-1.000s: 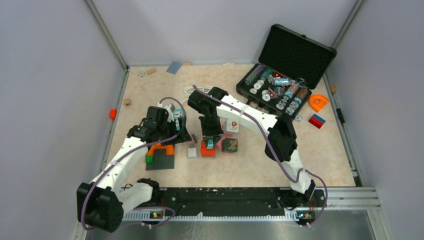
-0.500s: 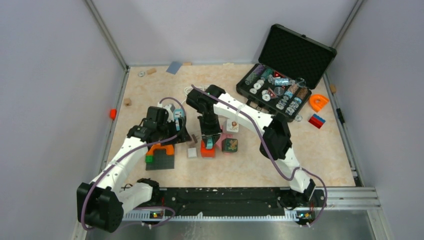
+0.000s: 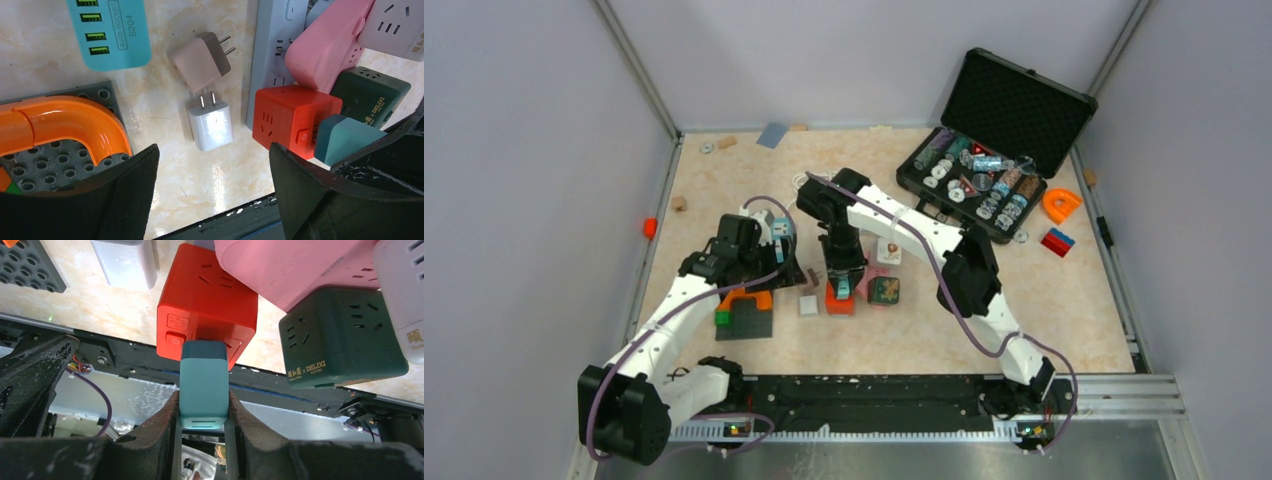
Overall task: Insert the plug
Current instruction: Insert the plug into the socket.
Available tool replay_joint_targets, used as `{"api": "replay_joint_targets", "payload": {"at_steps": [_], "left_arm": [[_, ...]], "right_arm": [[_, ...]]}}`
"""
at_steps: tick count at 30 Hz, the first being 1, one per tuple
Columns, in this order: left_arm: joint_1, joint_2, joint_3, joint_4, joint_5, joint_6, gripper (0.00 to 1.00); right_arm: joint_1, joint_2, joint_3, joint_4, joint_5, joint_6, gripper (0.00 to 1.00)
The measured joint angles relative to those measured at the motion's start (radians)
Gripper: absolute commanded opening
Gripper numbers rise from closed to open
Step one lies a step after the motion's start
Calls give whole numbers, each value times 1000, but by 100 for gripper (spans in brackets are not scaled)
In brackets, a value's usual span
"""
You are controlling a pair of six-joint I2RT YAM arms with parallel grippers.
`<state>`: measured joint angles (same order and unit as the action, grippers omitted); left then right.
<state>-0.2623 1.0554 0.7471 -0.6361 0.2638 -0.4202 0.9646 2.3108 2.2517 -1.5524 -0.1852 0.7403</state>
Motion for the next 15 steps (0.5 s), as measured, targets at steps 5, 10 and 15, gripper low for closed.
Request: {"api": "replay_joint_targets", "payload": {"at_steps": [5,10,15], "left_arm": [[0,0,-7,0,0,-1,81],[0,-2,-12,0,0,-1,80],[0,-17,-19,0,0,-5,81]], "right_arm": [[2,41,46,-34,-21,-13,0],[-2,78,97,-63,-41,-34,0],[-21,93,100,-63,-78,-54,0]]}}
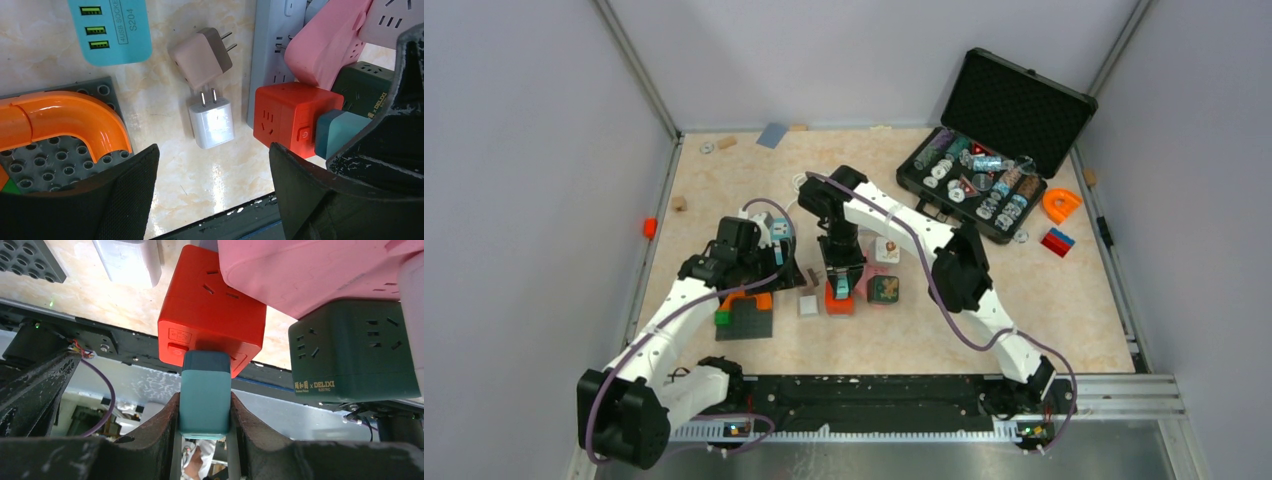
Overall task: Insert the plug
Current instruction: Insert the plug into the socket.
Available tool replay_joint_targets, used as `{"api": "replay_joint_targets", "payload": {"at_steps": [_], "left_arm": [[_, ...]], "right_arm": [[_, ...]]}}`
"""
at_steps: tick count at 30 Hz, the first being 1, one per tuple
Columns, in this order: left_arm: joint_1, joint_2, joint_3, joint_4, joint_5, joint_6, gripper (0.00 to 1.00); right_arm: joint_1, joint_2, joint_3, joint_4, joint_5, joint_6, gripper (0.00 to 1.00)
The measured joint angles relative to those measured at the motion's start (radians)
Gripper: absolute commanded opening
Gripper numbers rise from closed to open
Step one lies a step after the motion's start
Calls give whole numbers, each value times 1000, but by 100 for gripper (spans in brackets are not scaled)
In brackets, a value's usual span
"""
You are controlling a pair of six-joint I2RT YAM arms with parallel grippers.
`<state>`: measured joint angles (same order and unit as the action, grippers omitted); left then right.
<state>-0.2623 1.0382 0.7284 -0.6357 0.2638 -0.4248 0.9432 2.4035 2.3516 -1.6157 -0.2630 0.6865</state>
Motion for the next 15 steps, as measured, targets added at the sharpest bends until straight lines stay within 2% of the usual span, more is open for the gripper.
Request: {"api": "replay_joint_targets", "payload": {"at_steps": [15], "left_arm": [[0,-2,-1,0,-12,-19,82]], "right_arm": [[-18,47,-4,-1,-60,-31,0]]}}
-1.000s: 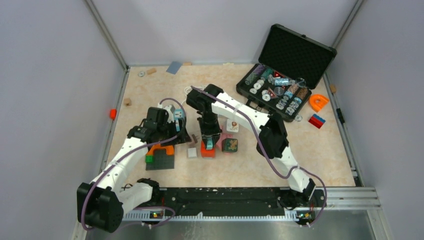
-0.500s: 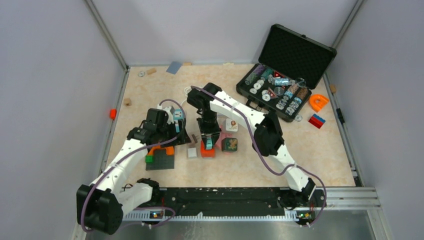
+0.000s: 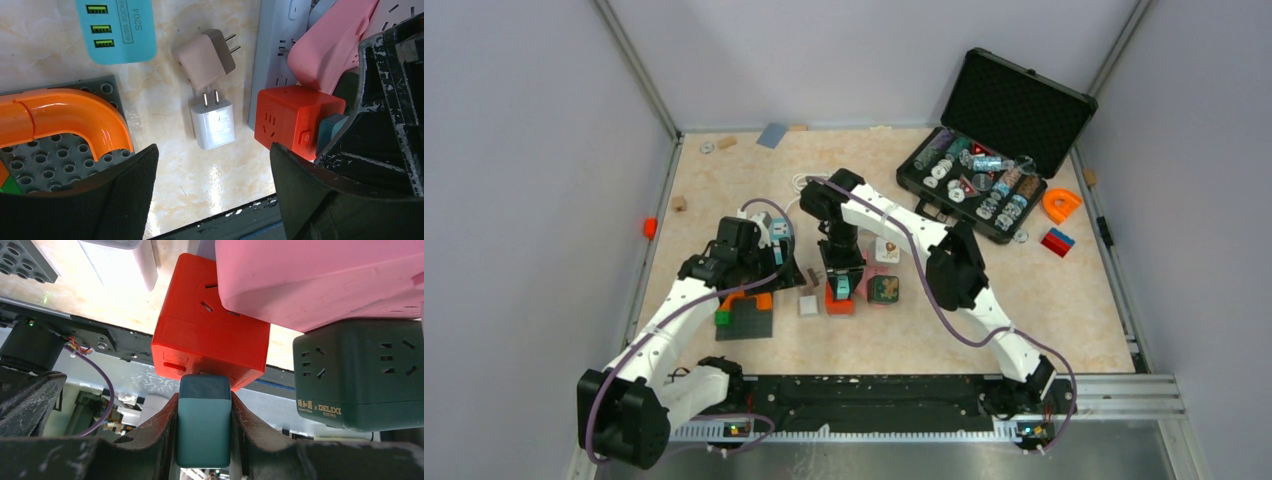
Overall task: Insert the plug
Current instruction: Insert the plug into the socket.
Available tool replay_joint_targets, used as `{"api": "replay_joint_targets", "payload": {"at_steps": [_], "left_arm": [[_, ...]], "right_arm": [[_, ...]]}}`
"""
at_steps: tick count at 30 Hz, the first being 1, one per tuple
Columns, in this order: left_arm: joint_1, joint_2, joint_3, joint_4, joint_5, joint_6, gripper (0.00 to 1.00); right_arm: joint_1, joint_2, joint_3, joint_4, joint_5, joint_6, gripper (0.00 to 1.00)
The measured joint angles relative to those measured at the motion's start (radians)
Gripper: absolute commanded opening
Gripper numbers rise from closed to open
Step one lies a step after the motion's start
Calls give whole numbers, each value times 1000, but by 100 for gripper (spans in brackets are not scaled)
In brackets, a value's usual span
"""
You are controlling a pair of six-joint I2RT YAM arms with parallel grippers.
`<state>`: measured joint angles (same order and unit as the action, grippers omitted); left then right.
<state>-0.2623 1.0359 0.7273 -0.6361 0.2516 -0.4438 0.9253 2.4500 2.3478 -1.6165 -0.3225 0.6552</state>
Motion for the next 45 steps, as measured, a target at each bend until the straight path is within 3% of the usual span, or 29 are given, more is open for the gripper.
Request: {"api": "replay_joint_targets", "payload": {"at_steps": [11,13,15,17,22,39,45], "left_arm": [[0,0,0,0,-18,-10,83],[0,1,2,-2,-25,-10,83],[0,1,5,-2,-30,-10,84],[0,1,6,-1,-33,-11,84],[0,3,7,-1,-37,-15,84],[0,35,28,0,-47,-13,84],[0,54,47,0,-47,-9,84]], "right_arm": [[-1,3,3,0,-6,-19,2],[-1,0,3,0,-8,-27,13],[-1,-6,0,1,-9,-31,35],[-1,-16,-10,5,-13,-40,50],[8,-24,-24,1,-7,-89,76],[21,10,-31,84,90,-138,93],[0,-31,-46,160,105,-140,95]]}}
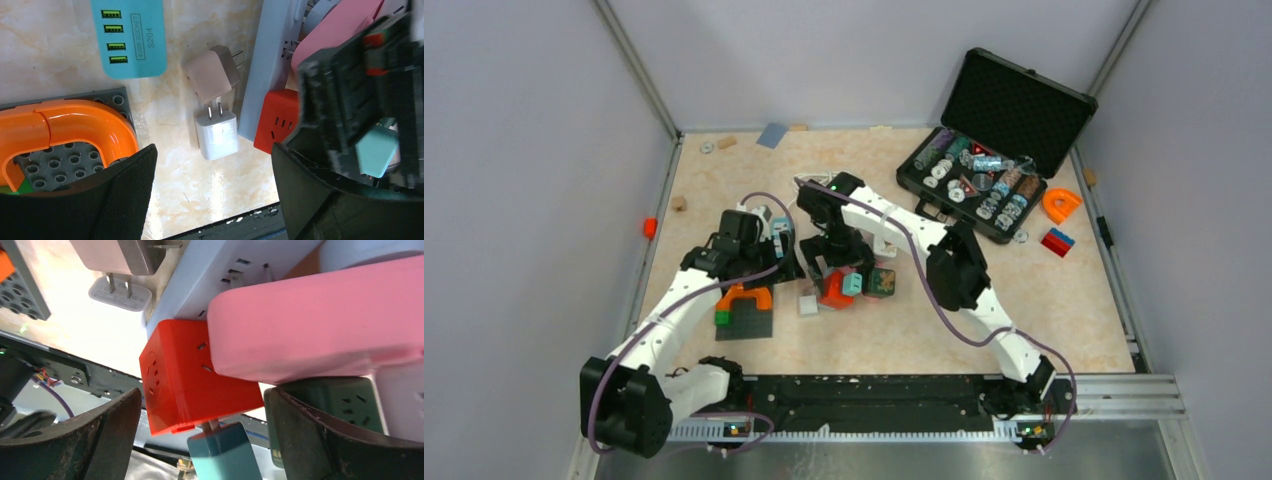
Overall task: Insert the plug
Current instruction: Insert the plug into the socket, then press the plug into the socket.
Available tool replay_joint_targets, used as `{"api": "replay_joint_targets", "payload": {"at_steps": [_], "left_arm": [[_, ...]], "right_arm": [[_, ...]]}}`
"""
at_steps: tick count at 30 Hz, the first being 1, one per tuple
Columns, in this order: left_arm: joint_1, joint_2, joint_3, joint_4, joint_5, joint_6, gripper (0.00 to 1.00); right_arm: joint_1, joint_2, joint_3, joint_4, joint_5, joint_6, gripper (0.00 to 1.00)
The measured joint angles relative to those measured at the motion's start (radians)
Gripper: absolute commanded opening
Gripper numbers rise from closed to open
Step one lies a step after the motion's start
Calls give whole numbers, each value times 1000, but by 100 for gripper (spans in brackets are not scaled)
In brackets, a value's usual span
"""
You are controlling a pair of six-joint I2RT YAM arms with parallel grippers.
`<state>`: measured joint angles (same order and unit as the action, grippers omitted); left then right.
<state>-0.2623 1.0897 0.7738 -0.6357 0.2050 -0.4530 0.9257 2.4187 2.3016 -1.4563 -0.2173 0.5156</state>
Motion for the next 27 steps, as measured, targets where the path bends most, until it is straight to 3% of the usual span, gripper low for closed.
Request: {"api": "replay_joint_targets", "payload": {"at_steps": [14,17,21,27], "left_arm": [[0,41,17,8,73,7,84],[0,63,17,19,127,12,83],[0,103,17,50,207,16,83],[0,120,17,80,270,19,82]], "right_arm": [[-67,-178,-91,40,5,-6,94],[-83,-277,-221,97,-61,20,90],[-141,-455,-480,247,-179,92,70],[-200,-566,-720,421,-287,195,65]]}}
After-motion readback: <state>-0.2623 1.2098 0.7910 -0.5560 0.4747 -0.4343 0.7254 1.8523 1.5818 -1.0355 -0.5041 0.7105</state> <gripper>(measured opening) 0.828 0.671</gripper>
